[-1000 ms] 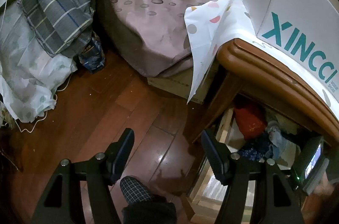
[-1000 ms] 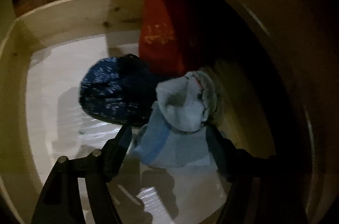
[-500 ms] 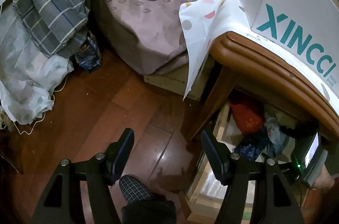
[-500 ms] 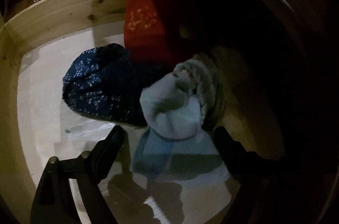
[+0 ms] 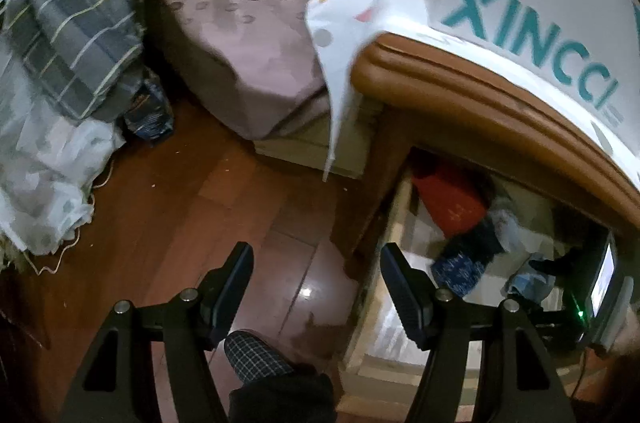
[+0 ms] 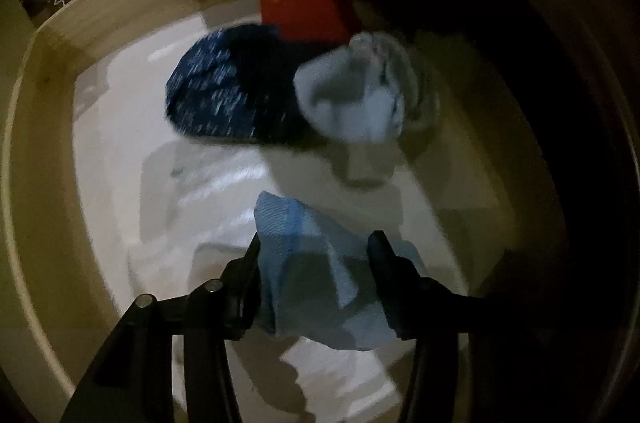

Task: Take underwear out of drawer
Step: 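Grasp the light blue sock with the right gripper and lift it, then grasp the navy patterned underwear with left gripper while right holds the light blue sock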

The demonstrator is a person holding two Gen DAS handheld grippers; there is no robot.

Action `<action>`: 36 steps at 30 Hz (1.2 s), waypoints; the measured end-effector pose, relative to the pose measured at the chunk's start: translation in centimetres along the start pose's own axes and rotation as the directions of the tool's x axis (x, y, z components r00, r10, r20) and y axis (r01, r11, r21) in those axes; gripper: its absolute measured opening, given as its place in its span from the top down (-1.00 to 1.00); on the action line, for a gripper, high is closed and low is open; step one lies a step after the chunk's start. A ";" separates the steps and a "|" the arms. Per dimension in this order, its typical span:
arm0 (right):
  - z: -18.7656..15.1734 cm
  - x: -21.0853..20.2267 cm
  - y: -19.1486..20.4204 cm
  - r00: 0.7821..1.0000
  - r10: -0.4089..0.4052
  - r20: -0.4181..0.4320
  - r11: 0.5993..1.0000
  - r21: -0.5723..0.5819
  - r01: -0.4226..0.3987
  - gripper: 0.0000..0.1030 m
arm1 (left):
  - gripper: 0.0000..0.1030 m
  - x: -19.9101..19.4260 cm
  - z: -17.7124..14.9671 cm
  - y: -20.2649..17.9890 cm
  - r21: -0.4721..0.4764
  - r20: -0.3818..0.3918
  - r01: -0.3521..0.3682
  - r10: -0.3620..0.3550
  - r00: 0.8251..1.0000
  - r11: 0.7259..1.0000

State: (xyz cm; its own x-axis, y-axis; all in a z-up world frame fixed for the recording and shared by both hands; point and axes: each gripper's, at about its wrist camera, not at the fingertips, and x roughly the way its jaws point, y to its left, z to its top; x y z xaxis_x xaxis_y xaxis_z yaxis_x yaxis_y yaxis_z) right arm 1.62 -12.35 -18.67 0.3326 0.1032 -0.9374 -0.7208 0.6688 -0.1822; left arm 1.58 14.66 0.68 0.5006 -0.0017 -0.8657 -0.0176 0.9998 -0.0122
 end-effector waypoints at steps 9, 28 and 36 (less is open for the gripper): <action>-1.6 -3.0 -1.1 0.996 0.042 -0.079 0.993 0.114 -0.033 0.32 | -0.31 2.0 -0.8 -4.0 0.097 -0.120 0.168 -0.156 0.980 0.981; -9.5 -15.8 -4.8 0.952 -0.052 0.301 0.678 0.711 -0.188 0.32 | -0.31 4.0 -3.8 -13.7 0.446 -0.154 0.232 -0.181 0.971 0.864; -12.6 -18.3 -5.3 0.918 -0.146 0.368 0.551 0.801 -0.233 0.32 | -0.31 7.1 -4.3 -16.6 0.496 -0.222 0.236 -0.141 0.965 0.835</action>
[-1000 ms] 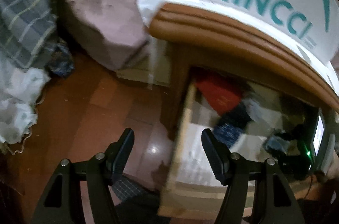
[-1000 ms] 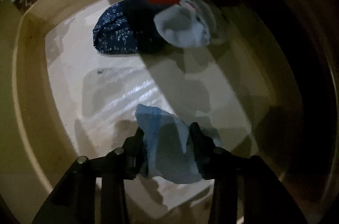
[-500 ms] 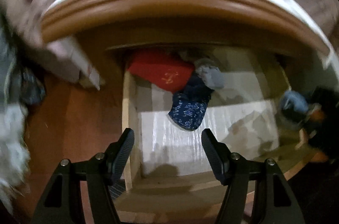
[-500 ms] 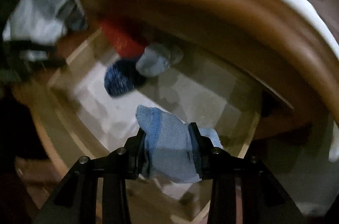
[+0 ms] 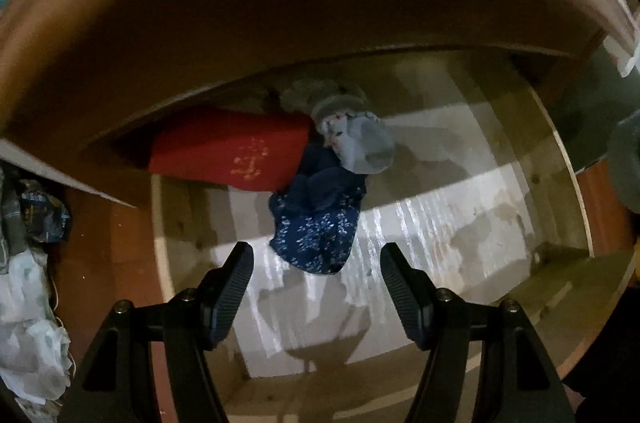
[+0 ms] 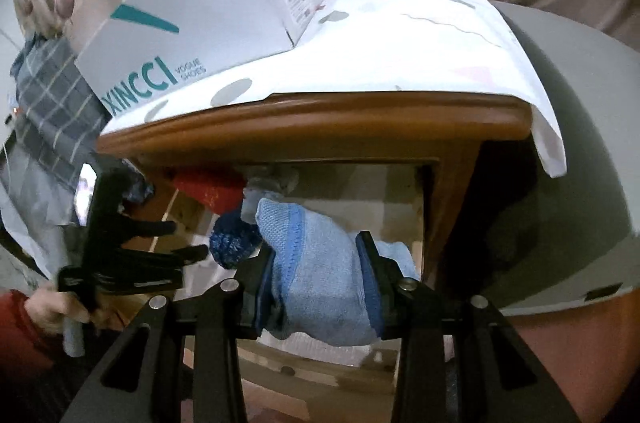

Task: Take underwear out of drawer
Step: 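Grasp the navy patterned underwear with left gripper while right holds the light blue sock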

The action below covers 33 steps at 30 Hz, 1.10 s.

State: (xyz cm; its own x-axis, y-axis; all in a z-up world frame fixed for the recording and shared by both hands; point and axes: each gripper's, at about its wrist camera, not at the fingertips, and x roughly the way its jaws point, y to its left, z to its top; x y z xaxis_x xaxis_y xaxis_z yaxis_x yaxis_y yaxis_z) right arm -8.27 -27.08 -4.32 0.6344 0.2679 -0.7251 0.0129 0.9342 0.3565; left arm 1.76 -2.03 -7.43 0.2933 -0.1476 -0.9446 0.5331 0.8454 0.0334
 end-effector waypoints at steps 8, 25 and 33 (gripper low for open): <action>0.4 -0.3 0.3 0.998 0.029 0.054 0.999 0.011 -0.030 0.32 | -0.31 1.9 0.7 -2.3 0.149 -0.015 -0.083 0.087 0.996 0.985; 0.9 -0.7 -0.1 0.993 0.081 0.082 0.995 0.052 -0.086 0.31 | -0.31 7.0 0.5 -6.2 0.523 -0.087 -0.097 0.166 0.982 0.847; 1.0 -0.8 0.2 0.992 0.092 0.082 0.994 0.045 -0.096 0.31 | -0.30 9.4 1.5 -6.1 0.536 -0.111 -0.090 0.175 0.978 0.839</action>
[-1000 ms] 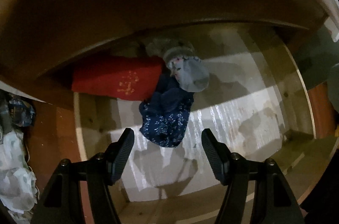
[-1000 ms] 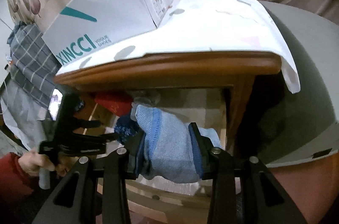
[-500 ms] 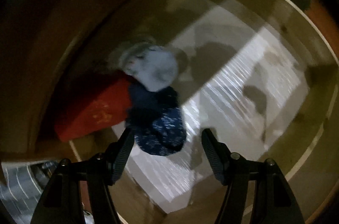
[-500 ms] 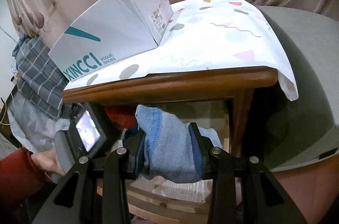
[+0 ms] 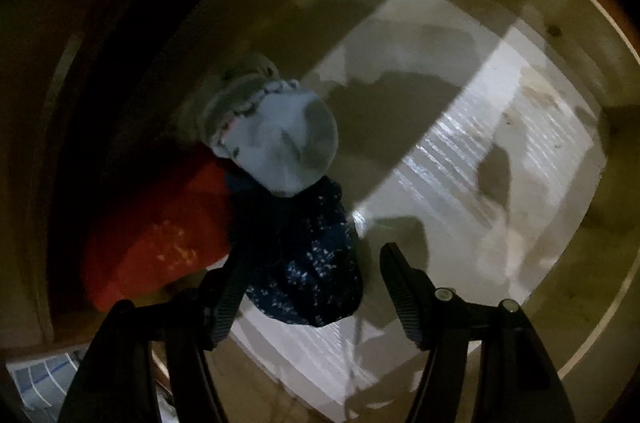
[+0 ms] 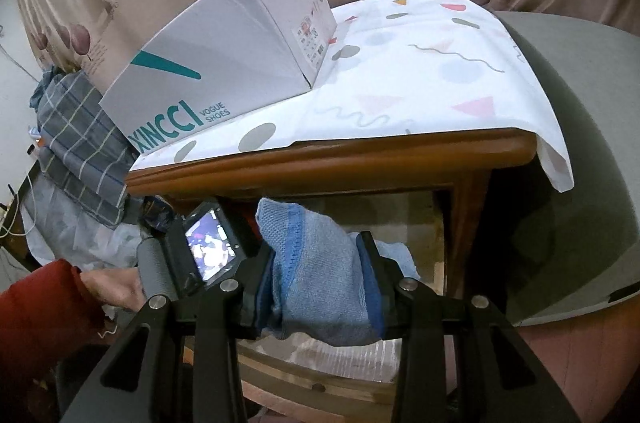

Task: Take underwear out of drawer
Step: 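Grasp the navy patterned underwear with left gripper while right holds the light blue sock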

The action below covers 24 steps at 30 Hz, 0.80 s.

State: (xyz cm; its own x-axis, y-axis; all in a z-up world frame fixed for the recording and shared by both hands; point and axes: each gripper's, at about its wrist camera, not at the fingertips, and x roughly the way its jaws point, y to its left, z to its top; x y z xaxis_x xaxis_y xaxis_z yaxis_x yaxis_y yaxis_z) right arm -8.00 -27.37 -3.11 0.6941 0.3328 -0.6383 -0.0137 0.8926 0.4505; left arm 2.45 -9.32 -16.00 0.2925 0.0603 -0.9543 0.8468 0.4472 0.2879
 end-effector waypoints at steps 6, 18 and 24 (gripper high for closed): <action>0.1 0.0 -0.3 1.000 -0.007 0.000 1.000 0.009 0.007 0.31 | -0.26 1.3 0.6 -0.2 0.036 -0.025 -0.018 0.019 1.000 0.999; 0.3 -0.1 -1.2 0.999 -0.044 0.009 0.999 0.032 0.043 0.31 | 0.43 1.7 -1.6 -0.2 0.017 -0.104 0.064 -0.062 0.993 0.998; 0.3 0.3 -1.2 0.998 -0.057 -0.001 0.998 0.026 0.057 0.31 | 0.48 0.6 -3.2 -0.7 0.020 -0.109 0.067 -0.064 0.992 0.998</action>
State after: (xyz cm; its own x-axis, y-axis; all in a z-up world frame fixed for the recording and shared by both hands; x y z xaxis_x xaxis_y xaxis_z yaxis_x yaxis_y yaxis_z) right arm -7.57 -28.45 -3.62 0.6933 0.2812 -0.6635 0.0451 0.9020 0.4294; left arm 0.60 -6.70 -17.03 0.1870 0.1287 -0.9739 0.8731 0.4326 0.2248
